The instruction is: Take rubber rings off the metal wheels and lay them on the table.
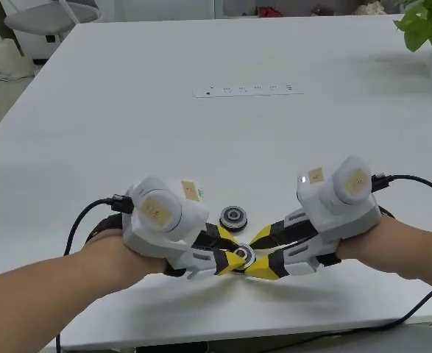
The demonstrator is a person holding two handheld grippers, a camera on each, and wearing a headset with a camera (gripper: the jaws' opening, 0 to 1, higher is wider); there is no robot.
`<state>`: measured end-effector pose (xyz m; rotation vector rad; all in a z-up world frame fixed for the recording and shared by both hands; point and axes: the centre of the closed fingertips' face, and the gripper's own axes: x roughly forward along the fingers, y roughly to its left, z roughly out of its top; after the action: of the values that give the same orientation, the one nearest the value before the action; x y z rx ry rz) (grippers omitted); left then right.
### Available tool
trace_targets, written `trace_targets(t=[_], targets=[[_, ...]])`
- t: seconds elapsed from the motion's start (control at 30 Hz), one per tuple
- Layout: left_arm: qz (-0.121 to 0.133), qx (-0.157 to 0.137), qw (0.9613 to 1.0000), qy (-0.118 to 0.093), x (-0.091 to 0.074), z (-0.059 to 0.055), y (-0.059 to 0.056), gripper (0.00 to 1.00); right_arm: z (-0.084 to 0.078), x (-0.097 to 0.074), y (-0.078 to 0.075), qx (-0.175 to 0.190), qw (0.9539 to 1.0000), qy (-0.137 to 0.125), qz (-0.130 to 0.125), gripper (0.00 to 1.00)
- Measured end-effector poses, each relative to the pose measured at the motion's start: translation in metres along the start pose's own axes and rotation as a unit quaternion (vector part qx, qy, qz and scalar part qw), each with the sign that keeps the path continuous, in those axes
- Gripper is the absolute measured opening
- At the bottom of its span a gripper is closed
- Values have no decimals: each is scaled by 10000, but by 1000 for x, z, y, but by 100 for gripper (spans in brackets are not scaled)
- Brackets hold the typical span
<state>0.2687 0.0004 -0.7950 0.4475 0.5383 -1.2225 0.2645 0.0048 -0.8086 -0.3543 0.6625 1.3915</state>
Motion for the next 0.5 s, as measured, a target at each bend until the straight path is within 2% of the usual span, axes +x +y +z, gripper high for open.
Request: trace_targets(t=[0.5], targets=[[-3, 43, 10000, -64, 0, 0, 1, 14, -5, -2, -1, -19, 10000, 54, 36, 17]])
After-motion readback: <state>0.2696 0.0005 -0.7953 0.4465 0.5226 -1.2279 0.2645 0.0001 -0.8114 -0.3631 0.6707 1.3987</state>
